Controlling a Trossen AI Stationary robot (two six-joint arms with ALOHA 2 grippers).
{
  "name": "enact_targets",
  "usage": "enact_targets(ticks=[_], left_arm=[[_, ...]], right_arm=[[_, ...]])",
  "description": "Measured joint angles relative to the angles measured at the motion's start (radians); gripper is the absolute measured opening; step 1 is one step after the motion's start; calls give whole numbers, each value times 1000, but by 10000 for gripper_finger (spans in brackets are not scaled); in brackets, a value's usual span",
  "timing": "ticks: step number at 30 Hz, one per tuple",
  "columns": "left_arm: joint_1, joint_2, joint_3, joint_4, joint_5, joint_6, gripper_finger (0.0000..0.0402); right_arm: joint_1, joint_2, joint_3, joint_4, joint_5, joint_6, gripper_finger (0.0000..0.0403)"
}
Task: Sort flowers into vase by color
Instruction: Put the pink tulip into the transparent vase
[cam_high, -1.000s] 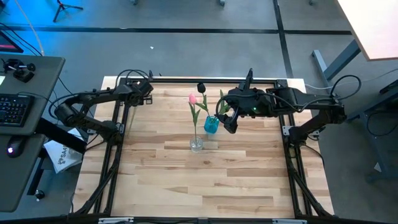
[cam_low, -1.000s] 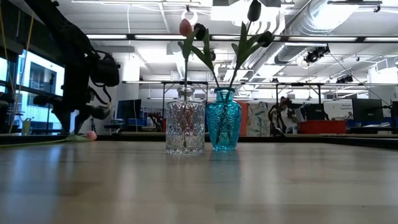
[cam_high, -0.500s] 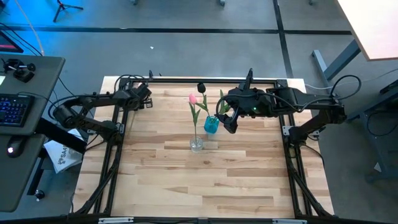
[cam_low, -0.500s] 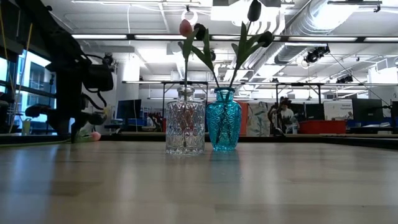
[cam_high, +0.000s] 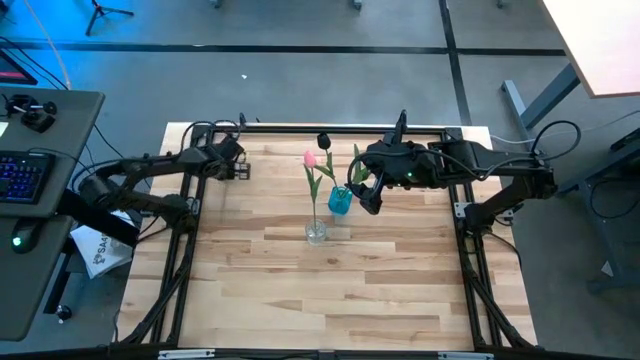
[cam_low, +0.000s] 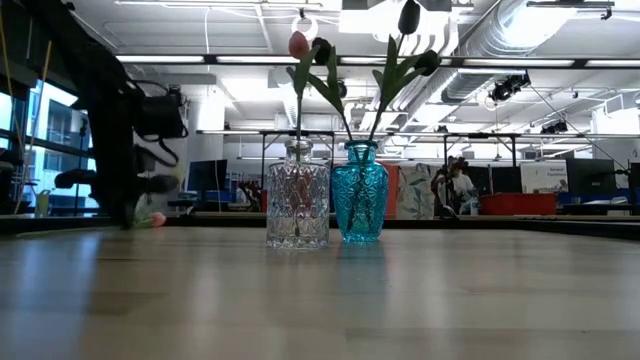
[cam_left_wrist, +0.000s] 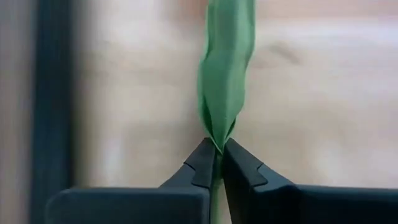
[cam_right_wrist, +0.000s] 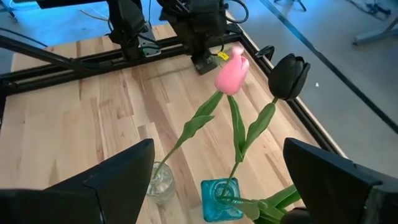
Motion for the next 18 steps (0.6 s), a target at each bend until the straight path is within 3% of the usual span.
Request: enact_targets(ticks=[3,9,14,18], left_arm=[[-57,-134,6,26,73,-8,3],[-276,-462,9,138,58,-105,1],[-538,-627,9,329,-93,-155,1],[-764,-645,9,613,-240,-1,1]], right_arm=[[0,0,0,13,0,-47,353],[0,-7,0,28,18,-134,353],[0,-14,0,20,67,-177,353],[-1,-15,0,11,94,-200,353]])
